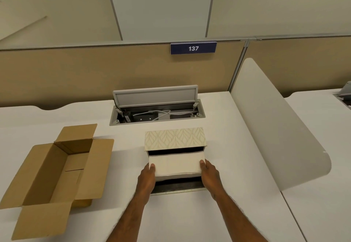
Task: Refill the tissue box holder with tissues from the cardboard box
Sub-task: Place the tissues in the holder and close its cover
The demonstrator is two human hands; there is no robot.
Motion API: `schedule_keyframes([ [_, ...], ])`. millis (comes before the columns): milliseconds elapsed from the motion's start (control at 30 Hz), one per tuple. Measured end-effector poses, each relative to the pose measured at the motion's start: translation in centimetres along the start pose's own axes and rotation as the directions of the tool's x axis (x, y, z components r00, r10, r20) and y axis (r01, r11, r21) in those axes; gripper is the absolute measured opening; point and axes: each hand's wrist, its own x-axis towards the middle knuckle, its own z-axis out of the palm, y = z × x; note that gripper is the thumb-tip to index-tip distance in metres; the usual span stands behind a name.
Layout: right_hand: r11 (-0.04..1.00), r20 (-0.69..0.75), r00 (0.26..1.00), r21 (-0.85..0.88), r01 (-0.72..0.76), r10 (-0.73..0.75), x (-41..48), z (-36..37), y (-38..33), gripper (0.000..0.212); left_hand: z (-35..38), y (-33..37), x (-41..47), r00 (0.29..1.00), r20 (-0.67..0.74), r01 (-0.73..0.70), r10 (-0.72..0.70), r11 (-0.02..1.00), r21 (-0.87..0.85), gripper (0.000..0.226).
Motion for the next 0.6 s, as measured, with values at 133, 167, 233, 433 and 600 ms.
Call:
schedule_keyframes([
  [133,1.000,0.001,1.000,0.008,-0.005,0.005,-0.2,0.0,-0.1,0.050,0.1,-0.2,-0.2,1.000,0.007,-0.009,0.009,1.000,0.013,0.054],
  [167,1.000,0.003,1.000,0.008,-0.006,0.006,-0.2,0.0,-0.1,0.050,0.1,-0.2,-0.3,1.000,0.013,-0.005,0.005,1.000,0.002,0.055],
  [233,1.000,0.021,1.000,0.020,-0.014,0.014,-0.3,-0.2,-0.3,0.052,-0.1,-0.3,-0.3,0.999,0.034,0.016,-0.014,0.999,-0.042,0.056],
  [433,0.992,-0.117,0.993,0.123,0.041,-0.027,0.4,-3.1,-2.6,0.055,-2.6,1.9,0.7,1.000,0.015,0.003,0.000,0.982,-0.191,0.073],
  [600,0.988,-0.074,0.986,0.005,0.154,-0.153,2.7,-5.1,-7.3,0.053,-4.1,6.8,2.5,0.985,-0.010,-0.170,0.170,0.985,-0.011,0.064],
])
